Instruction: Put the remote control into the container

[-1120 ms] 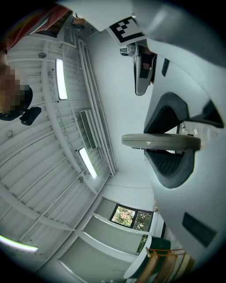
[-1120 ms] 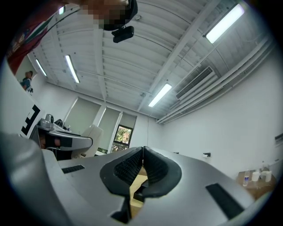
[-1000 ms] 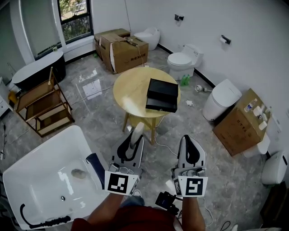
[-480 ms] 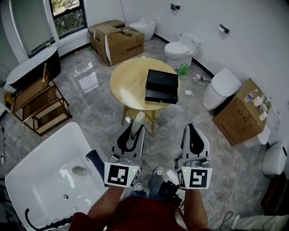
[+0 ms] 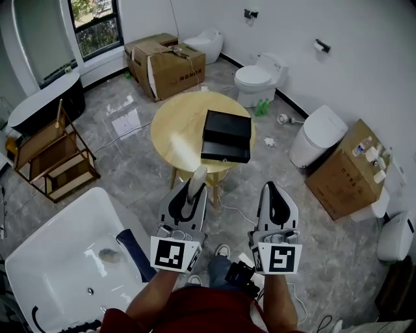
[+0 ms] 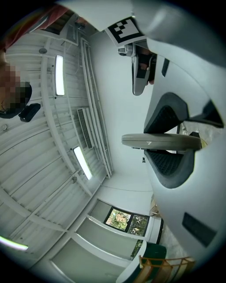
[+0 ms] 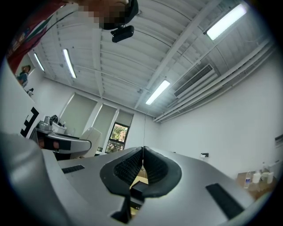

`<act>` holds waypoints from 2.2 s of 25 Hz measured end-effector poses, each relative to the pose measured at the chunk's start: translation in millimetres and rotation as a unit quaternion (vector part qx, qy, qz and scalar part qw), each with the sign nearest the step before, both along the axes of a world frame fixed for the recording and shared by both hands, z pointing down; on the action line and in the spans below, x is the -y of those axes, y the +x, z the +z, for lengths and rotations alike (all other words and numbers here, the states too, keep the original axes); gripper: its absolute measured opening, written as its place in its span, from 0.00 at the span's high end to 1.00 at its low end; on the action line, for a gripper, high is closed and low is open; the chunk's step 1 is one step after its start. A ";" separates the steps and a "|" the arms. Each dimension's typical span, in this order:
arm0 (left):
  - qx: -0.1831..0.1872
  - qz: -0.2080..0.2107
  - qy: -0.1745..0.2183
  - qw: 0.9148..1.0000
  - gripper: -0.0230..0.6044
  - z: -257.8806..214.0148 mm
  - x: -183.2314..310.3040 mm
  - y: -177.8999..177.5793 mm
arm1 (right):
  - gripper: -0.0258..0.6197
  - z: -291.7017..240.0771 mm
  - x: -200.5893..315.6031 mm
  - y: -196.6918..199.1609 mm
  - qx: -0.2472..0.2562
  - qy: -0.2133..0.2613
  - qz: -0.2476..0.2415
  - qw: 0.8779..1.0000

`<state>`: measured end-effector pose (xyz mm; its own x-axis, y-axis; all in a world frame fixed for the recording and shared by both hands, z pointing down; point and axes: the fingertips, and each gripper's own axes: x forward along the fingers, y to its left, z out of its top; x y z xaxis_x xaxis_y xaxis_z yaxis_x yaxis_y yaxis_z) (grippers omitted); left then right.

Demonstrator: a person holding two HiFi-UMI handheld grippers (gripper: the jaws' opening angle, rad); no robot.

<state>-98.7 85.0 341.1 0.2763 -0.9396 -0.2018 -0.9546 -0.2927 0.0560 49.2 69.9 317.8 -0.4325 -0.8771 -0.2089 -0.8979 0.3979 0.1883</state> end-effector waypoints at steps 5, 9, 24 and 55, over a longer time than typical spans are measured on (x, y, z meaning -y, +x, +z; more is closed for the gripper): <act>-0.002 -0.009 0.000 1.000 0.78 -1.6 45.3 16.5 | 0.93 -1.8 47.5 17.9 0.007 0.001 -0.008 1.000; -0.006 -0.017 0.008 1.000 0.78 -10.4 81.4 28.8 | 0.93 -1.8 85.1 30.8 0.014 0.000 -0.014 1.000; 0.043 -0.033 -0.008 0.998 0.78 -11.1 182.7 88.6 | 0.93 -2.9 192.8 90.9 0.039 -0.006 -0.038 0.999; 0.016 0.008 -0.013 1.000 0.78 1.7 377.7 -12.5 | 0.93 -0.2 375.3 -17.8 0.022 -0.011 -0.010 1.000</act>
